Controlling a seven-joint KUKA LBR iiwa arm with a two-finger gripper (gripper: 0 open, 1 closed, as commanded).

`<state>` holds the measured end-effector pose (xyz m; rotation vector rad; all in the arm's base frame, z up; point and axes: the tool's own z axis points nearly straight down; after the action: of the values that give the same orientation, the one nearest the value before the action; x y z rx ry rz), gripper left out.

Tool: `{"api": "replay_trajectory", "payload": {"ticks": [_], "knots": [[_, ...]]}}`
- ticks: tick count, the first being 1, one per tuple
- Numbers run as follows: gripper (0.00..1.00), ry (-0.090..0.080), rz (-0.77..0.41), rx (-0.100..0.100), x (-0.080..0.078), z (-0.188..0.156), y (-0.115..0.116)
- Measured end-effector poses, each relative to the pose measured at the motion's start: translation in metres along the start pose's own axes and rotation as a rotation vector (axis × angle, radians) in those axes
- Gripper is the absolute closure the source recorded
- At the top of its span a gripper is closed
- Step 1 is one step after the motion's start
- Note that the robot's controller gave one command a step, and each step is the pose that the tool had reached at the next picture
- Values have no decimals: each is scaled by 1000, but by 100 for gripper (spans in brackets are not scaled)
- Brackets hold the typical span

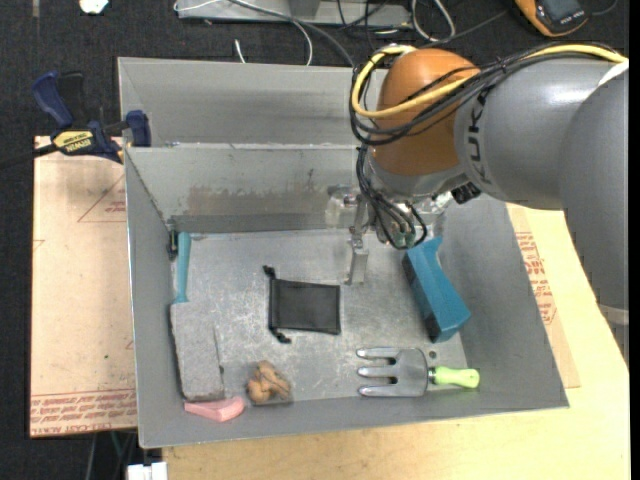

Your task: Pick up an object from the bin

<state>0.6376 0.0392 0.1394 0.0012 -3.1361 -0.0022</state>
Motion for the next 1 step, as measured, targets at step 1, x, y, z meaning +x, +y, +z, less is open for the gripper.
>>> {"api": "replay_trajectory", "payload": {"ticks": [1], "knots": [[0, -7, 1, 0, -2, -5, 0]]}}
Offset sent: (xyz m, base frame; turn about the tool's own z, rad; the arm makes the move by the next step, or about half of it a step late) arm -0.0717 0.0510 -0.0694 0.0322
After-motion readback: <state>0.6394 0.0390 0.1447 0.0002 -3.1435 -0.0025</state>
